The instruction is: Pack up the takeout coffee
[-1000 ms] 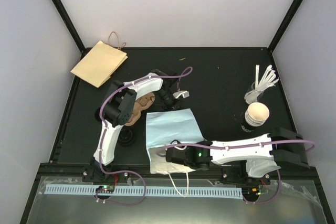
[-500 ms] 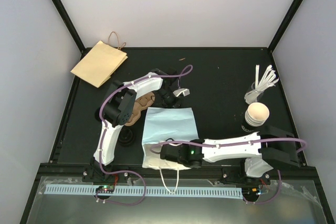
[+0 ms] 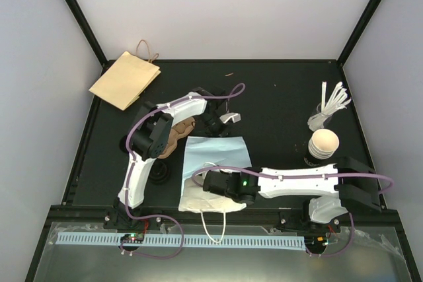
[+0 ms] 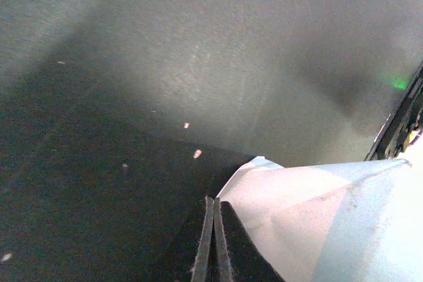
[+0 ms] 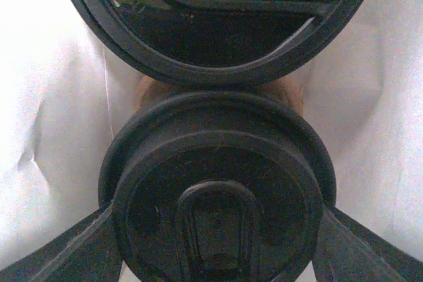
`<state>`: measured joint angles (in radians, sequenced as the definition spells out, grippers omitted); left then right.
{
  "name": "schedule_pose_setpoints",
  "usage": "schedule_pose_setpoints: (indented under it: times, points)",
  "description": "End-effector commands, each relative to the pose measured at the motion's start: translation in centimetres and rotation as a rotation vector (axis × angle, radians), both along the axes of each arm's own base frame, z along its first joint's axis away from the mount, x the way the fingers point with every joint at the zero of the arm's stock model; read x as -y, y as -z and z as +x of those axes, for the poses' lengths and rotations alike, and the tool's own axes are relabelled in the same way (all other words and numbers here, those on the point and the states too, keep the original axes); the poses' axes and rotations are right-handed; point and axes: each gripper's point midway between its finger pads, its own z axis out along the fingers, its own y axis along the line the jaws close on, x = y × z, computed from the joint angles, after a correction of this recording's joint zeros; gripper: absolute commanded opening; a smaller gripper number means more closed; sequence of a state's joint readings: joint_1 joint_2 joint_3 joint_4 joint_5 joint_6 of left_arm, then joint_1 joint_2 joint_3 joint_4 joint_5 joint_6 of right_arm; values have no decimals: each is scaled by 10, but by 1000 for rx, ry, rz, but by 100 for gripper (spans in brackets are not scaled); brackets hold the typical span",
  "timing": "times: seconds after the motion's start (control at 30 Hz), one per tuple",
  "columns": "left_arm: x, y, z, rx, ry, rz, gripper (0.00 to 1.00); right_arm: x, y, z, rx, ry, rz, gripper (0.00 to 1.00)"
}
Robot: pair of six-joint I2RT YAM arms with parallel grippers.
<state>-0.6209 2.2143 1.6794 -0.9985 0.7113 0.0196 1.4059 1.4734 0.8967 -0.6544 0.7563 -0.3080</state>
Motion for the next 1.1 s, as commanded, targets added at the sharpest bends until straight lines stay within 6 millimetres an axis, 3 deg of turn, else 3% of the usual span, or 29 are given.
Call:
schedule_pose_setpoints:
  times: [0.0, 0.07, 0.2, 0.47, 0.63, 0.77, 0.9, 1.0, 1.07]
  points:
    - [16, -25, -71, -229, 89, -12, 3, 35, 37, -32, -305, 38, -127, 62]
    - [17, -26, -69, -218, 79, -10, 11, 36, 37, -39, -353, 37, -124, 61]
    - [20, -37, -56, -164, 63, -6, 46, 33, 32, -53, -441, 33, -102, 60]
    - [33, -109, 19, 38, -39, -85, 76, 17, 2, -70, -570, 12, -5, 60]
    - [26, -158, 65, 171, -171, -152, 96, 15, -5, -70, -657, 31, 52, 60]
    - [5, -213, 99, 356, -315, -201, 99, 18, -7, -61, -714, 80, 82, 60]
    - [-36, -286, 125, 541, -490, -295, 99, 15, -13, -49, -765, 100, 120, 60]
    - [-65, -327, 123, 681, -579, -334, 99, 8, -12, -29, -775, 128, 142, 61]
    - [-78, -338, 115, 741, -625, -336, 99, 2, -9, -19, -807, 141, 154, 60]
